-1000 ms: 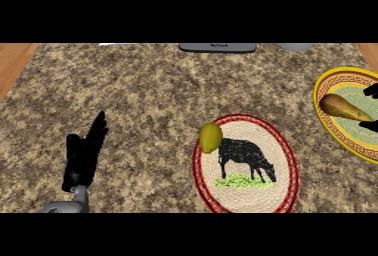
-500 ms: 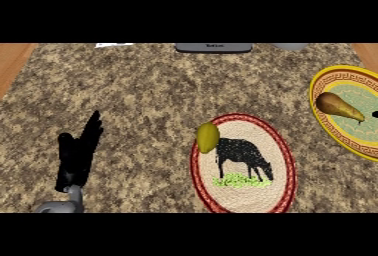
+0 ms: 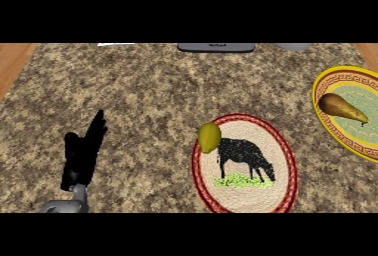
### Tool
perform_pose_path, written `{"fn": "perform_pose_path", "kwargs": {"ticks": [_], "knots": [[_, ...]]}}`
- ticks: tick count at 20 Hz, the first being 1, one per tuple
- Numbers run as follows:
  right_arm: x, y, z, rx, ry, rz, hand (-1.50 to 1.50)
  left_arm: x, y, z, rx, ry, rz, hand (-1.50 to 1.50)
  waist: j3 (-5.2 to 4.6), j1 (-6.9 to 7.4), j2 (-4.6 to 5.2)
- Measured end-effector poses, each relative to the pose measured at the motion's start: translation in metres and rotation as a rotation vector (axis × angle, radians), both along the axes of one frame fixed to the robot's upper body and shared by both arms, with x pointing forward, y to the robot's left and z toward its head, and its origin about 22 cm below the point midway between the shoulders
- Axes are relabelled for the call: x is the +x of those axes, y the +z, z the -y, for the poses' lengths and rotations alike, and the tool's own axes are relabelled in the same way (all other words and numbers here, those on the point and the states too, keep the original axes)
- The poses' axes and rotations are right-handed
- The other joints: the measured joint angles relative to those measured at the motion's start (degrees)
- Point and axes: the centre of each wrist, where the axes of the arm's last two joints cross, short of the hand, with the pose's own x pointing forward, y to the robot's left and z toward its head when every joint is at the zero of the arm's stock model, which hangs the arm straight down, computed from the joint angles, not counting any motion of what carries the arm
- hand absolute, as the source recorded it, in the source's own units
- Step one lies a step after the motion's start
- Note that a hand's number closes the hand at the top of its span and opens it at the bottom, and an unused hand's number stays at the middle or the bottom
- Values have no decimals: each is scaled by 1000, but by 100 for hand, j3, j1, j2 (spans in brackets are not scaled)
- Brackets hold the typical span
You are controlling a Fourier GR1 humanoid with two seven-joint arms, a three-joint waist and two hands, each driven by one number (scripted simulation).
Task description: Pick the pear from the placemat and place it in the plate
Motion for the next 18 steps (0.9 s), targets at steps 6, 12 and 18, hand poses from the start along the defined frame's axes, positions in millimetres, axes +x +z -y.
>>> {"fn": "perform_pose_path", "kwargs": {"ticks": [6,12,18], "knots": [[-2,-8,-2,-4,2,16,-150,6,3,-4,-2,-2,3,0,2,21,5],[-4,-23,-9,-28,-15,6,-150,4,4,-9,1,-5,-3,0,-1,25,0],[-6,-29,-11,-65,-50,-14,-150,4,3,2,2,-8,-3,0,2,42,9]]}}
